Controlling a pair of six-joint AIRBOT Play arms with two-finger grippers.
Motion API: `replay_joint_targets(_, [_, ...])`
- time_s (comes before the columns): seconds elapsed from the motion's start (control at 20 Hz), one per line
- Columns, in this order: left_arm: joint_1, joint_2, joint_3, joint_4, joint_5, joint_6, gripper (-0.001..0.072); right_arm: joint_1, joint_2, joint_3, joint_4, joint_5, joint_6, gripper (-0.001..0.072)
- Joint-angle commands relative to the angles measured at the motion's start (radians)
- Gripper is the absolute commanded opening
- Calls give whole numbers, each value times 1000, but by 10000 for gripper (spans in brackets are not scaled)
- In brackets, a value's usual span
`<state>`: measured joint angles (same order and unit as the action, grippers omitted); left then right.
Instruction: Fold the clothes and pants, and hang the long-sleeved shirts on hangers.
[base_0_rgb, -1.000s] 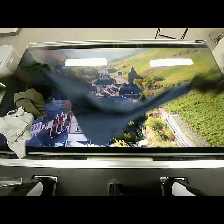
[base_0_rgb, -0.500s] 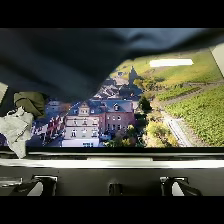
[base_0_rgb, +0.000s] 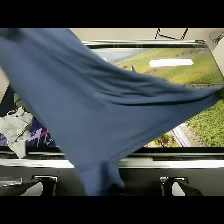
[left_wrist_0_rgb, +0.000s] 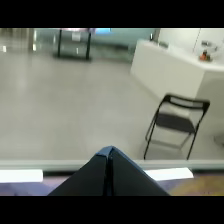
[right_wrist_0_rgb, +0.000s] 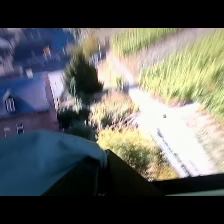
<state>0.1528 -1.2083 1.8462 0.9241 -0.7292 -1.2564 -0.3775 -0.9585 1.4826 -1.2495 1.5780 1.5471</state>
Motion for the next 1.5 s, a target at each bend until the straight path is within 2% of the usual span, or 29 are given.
replay_joint_targets(0.0, [-98,-287,-52,18,-103,0,21,1,-64,-393,31,-243,60,36])
replay_joint_targets(0.05, [-134,-367,-52,19,-142,0,21,1,-84,-468,45,-322,87,36])
replay_joint_targets(0.15, [-198,-510,-52,19,-272,-40,24,1,-127,-564,94,-378,127,36])
replay_joint_targets(0.2, [-224,-565,-52,19,-344,-100,29,1,-143,-585,111,-374,124,37])
replay_joint_targets(0.25, [-248,-616,-52,19,-423,-182,68,1,-158,-590,112,-359,120,37])
replay_joint_targets(0.3, [-263,-654,-51,19,-493,-240,150,1,-163,-590,112,-349,100,37])
replay_joint_targets(0.35, [-269,-682,-51,19,-570,-264,437,1,-164,-589,111,-346,75,37])
replay_joint_targets(0.4, [-263,-692,-51,23,-647,-262,651,1,-164,-589,110,-345,63,37])
replay_joint_targets(0.45, [-243,-690,-51,24,-715,-243,672,1,-164,-589,108,-336,53,37])
replay_joint_targets(0.65, [-80,-619,-94,27,-989,-214,662,1,-164,-589,64,-307,16,37])
replay_joint_targets(0.75, [-19,-518,-266,44,-1012,-175,641,1,-164,-589,30,-286,-8,38])
replay_joint_targets(0.8, [1,-449,-399,76,-962,-164,599,1,-164,-589,13,-282,-8,38])
replay_joint_targets(0.95, [28,-229,-879,84,-746,-145,588,1,-164,-589,-4,-286,-11,38])
replay_joint_targets(1.1, [8,-80,-1222,-67,-601,-58,589,1,-164,-589,-4,-287,-11,38])
replay_joint_targets(1.25, [-71,-51,-1376,-273,-544,9,588,1,-164,-589,-1,-283,-11,38])
replay_joint_targets(1.35, [-161,-55,-1405,-300,-518,6,588,1,-164,-589,-1,-269,-11,38])
replay_joint_targets(1.45, [-251,-61,-1408,-302,-461,-35,588,1,-164,-589,-1,-257,-11,38])
